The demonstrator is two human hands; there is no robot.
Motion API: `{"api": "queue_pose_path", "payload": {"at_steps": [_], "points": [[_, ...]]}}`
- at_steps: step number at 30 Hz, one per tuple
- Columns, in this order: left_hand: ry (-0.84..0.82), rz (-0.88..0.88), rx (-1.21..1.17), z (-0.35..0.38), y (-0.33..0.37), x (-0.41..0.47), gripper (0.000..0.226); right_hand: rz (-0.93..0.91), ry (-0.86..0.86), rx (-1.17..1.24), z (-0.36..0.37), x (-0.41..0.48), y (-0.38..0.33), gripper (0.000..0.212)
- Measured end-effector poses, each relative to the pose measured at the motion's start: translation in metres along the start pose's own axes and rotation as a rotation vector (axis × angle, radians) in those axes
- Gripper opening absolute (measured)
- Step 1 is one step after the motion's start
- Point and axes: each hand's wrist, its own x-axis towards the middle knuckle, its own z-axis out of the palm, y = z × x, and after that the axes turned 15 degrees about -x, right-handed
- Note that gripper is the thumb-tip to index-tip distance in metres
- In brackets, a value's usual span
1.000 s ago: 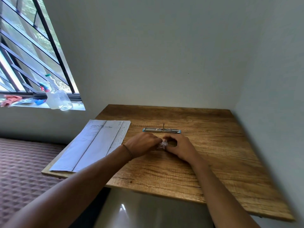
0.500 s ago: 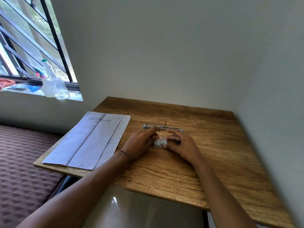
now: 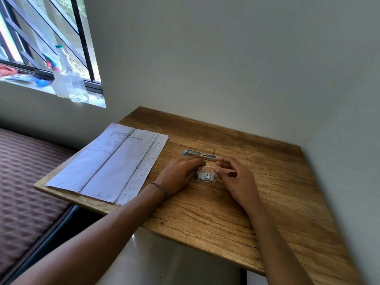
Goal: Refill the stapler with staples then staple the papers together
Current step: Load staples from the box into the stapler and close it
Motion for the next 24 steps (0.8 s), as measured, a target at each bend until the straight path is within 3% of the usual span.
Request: {"api": "queue_pose_path", "payload": {"at_steps": [3,7,24], "points": [[-0.004,0.005,-0.011,-0.001,0.001,0.0,0.031,-0.129,0.061,-0.12,0.0,0.0,-0.003,0.019],[-0.012,0.005,-0.02,-0.002,0.002,0.001,0.032,-0.234,-0.058,-0.159,0.001,0.002,-0.002,0.018],[-0.028,0.016,-0.005,-0.002,0.004,0.002,0.03,-0.187,-0.202,-0.183,-0.003,0.014,-0.002,0.026]]}}
